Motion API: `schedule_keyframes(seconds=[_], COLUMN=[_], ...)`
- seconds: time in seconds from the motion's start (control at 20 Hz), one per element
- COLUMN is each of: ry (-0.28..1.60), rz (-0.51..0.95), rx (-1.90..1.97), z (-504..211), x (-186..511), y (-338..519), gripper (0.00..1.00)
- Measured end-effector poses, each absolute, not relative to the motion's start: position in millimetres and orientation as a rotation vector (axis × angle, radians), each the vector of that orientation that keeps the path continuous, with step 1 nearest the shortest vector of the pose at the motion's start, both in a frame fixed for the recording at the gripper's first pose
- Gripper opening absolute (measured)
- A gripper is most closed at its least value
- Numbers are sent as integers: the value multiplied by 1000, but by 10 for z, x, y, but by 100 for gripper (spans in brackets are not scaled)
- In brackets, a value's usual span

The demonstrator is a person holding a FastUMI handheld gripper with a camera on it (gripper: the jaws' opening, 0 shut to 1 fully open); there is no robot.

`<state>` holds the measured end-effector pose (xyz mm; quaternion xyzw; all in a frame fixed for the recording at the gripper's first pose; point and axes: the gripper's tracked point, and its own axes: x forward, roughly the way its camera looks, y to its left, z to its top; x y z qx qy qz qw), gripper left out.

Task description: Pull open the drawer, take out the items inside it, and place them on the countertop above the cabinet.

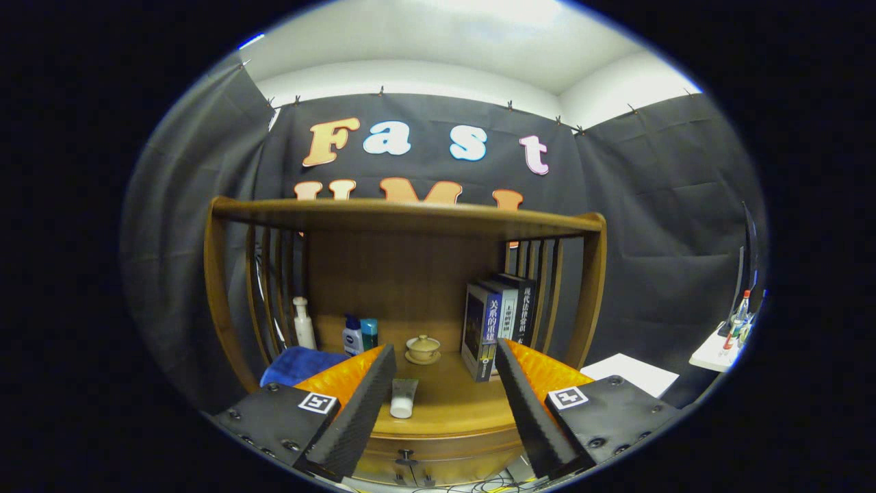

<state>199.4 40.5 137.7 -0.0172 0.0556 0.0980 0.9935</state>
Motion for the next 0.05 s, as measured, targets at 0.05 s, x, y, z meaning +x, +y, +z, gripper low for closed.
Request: schedule_keyframes(seconds=[0.05], ry=[104], rz=[204], rx=[-30], z=[1457], x=[1975], y=[425], gripper=[96])
